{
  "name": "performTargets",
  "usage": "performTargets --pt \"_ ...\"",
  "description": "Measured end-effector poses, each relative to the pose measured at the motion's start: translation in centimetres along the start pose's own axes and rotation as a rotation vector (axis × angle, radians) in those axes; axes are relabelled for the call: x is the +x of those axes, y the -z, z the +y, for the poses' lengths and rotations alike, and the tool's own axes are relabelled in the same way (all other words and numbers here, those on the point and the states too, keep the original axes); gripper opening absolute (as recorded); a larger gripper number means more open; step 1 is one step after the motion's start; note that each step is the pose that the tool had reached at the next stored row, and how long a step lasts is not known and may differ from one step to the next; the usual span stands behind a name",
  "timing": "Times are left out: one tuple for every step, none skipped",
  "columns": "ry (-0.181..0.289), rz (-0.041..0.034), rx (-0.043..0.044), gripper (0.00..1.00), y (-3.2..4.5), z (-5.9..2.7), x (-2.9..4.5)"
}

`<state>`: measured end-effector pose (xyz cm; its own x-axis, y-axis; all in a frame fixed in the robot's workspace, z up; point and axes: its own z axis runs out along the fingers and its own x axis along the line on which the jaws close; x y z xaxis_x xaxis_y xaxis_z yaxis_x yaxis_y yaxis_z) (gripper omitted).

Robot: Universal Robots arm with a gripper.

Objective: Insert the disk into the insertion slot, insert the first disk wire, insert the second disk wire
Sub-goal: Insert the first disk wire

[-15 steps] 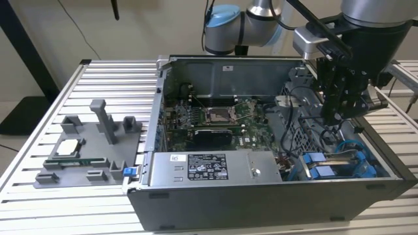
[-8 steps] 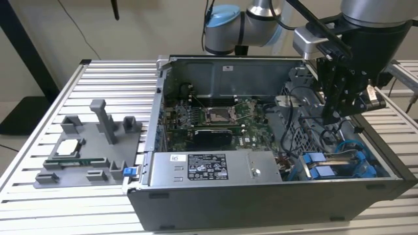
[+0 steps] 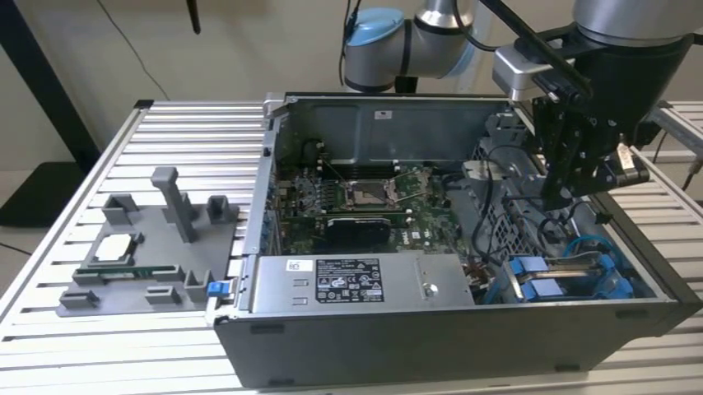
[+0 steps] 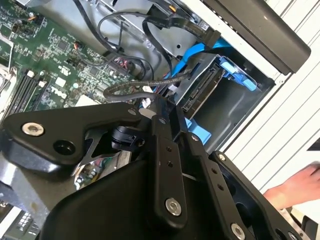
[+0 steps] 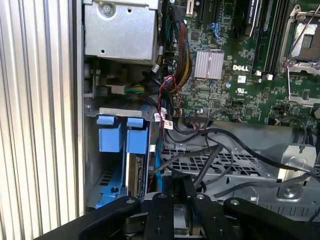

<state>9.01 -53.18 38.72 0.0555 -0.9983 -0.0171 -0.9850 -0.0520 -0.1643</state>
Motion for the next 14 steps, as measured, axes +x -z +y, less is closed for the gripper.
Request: performTargets --pt "0.000 0.0002 0.0000 0.00 -0.02 0.01 0.03" --pt "-0.001 0.0005 0.0000 0.00 -0.04 0.01 0.08" --pt "-0.001 0.0006 0.0000 0.00 -0.07 -0.01 0.14" --pt "-0.002 0.0006 0.0000 0.00 -0.11 -0.03 0.22" --pt "-0.003 0.0008 -0.0001 0.00 -0.14 -0.06 0.33" --pt "-0.004 0.0010 -0.0002 0.00 -0.16 -0.09 0.42" --pt "-0.005 0.0011 -0.0005 0.00 -0.19 -0.13 0.53" --pt "-0.005 0.0011 -0.0007 0.00 -0.22 -0.17 0.64" --pt "-0.006 0.0012 -0.0010 0.00 -0.24 -0.23 0.76" --pt "-0.007 0.0014 -0.0015 0.00 -0.27 -0.29 0.88" --pt "-0.007 0.0015 -0.0019 0.00 -0.29 -0.36 0.99" --pt "-0.008 0.0015 -0.0025 0.00 -0.32 -0.43 1.10" --pt "-0.009 0.0015 -0.0031 0.00 -0.34 -0.49 1.20" --pt "-0.009 0.0016 -0.0037 0.00 -0.37 -0.57 1.30"
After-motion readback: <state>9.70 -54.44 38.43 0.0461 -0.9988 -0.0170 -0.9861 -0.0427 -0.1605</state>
